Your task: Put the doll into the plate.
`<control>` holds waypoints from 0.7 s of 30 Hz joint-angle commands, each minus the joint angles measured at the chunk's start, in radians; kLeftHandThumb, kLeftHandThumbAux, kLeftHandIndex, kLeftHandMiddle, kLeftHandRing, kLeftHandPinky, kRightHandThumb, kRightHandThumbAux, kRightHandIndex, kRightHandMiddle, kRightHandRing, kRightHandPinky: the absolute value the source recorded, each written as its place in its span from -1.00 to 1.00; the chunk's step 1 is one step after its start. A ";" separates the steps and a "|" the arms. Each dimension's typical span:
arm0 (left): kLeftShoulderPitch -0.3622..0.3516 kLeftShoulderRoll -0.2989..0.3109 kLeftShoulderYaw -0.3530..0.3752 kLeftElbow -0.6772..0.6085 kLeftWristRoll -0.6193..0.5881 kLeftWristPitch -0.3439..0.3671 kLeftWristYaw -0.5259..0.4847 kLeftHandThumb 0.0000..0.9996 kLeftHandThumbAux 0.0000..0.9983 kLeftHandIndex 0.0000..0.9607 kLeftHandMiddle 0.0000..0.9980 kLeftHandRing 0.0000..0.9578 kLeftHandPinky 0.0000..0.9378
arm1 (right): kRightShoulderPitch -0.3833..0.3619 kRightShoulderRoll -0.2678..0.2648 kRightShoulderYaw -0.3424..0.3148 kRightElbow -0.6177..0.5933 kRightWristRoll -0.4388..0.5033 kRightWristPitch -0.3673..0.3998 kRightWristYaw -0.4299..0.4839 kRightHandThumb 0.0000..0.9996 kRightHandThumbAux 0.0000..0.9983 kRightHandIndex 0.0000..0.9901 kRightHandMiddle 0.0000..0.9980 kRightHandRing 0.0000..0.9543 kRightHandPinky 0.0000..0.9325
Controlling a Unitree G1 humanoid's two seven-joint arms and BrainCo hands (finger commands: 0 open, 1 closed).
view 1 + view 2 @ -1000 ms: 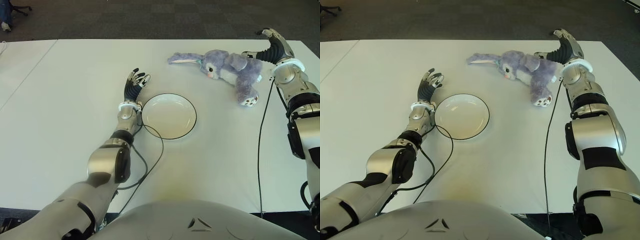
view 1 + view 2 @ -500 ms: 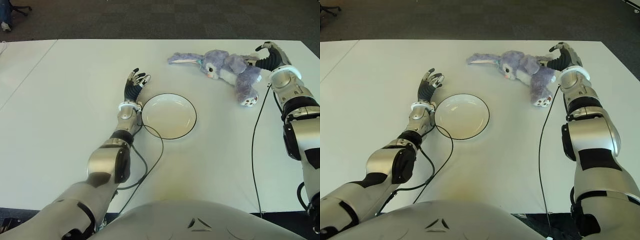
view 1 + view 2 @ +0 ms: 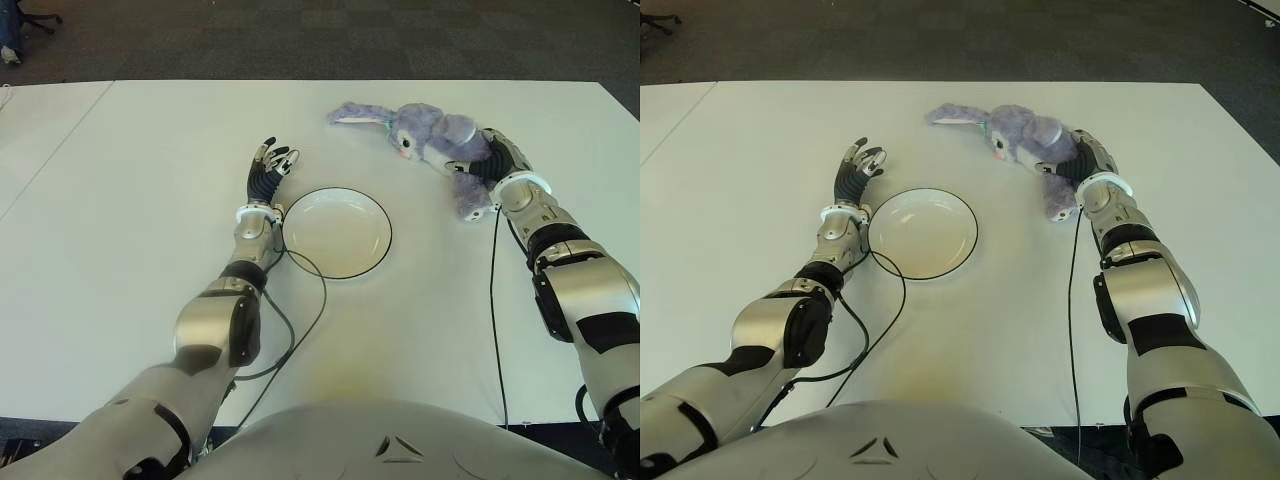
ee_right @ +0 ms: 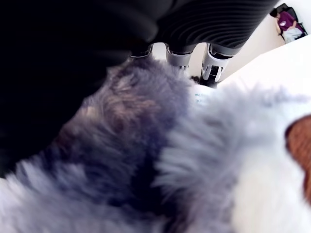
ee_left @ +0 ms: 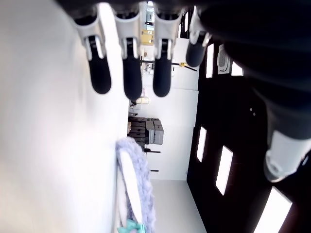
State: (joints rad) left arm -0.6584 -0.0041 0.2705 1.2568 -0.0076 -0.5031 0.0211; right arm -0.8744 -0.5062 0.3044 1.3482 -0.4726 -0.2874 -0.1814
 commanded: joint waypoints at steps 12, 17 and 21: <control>0.126 -0.030 -0.008 0.088 0.003 0.103 0.017 -1.00 0.16 -0.71 -0.51 -0.45 -0.44 | 0.068 0.091 0.087 -0.001 -0.058 -0.114 0.059 -0.70 0.05 -1.00 -1.00 -1.00 -1.00; 0.125 -0.033 -0.010 0.087 0.004 0.095 0.020 -1.00 0.13 -0.72 -0.49 -0.44 -0.43 | 0.082 0.092 0.094 -0.006 -0.051 -0.154 0.069 -0.69 0.01 -1.00 -1.00 -1.00 -0.98; 0.125 -0.035 -0.013 0.087 0.005 0.092 0.026 -1.00 0.11 -0.72 -0.49 -0.43 -0.42 | 0.095 0.090 0.104 -0.009 -0.056 -0.182 0.067 -0.66 -0.01 -1.00 -1.00 -1.00 -0.94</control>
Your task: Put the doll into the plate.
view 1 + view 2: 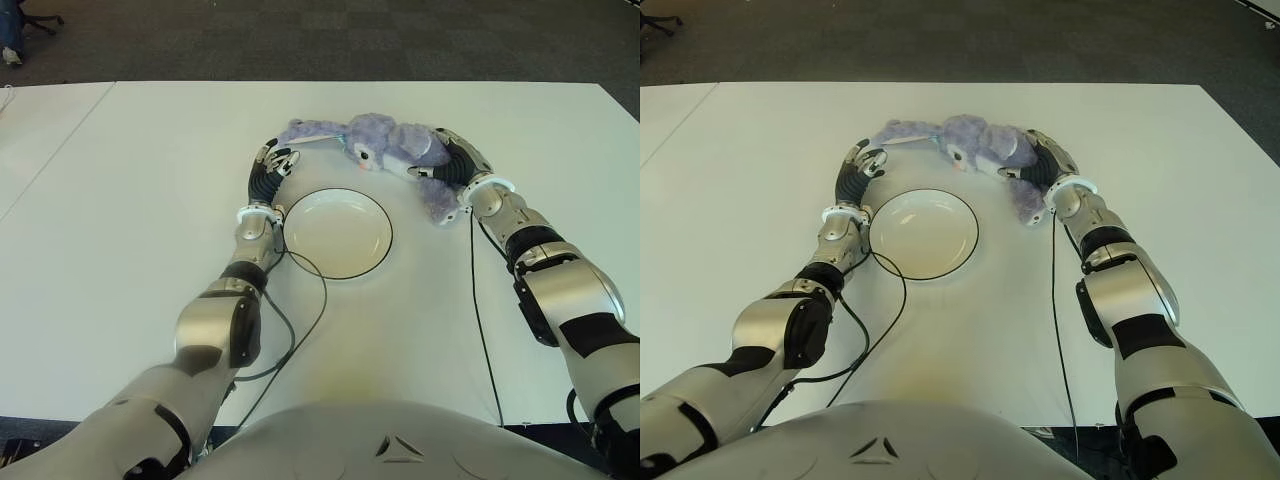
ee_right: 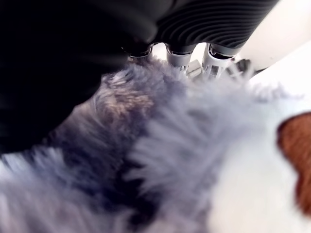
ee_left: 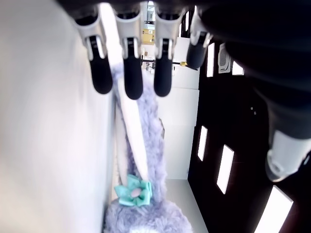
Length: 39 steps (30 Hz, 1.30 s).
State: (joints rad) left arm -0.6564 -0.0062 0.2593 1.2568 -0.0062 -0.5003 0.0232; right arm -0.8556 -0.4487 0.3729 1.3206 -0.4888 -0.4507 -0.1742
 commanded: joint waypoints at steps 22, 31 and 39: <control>0.118 -0.035 -0.004 0.087 0.008 0.097 0.035 -1.00 0.15 -0.71 -0.50 -0.44 -0.43 | 0.106 0.031 0.072 -0.034 -0.038 -0.224 0.024 -0.45 0.29 -0.91 -0.94 -0.75 -0.43; 0.117 -0.033 0.001 0.089 0.003 0.111 0.035 -1.00 0.17 -0.71 -0.49 -0.43 -0.41 | 0.129 0.042 0.035 -0.053 0.011 -0.289 0.092 -0.20 0.34 -0.75 -0.52 -0.37 -0.19; 0.117 -0.032 0.001 0.088 0.002 0.103 0.028 -1.00 0.13 -0.73 -0.52 -0.48 -0.49 | 0.153 0.047 0.040 -0.094 0.002 -0.351 0.085 0.40 0.43 -0.15 0.14 0.25 0.40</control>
State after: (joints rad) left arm -0.6567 -0.0098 0.2575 1.2568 -0.0006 -0.4994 0.0475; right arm -0.7496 -0.4300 0.3786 1.2259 -0.4461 -0.7796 -0.1287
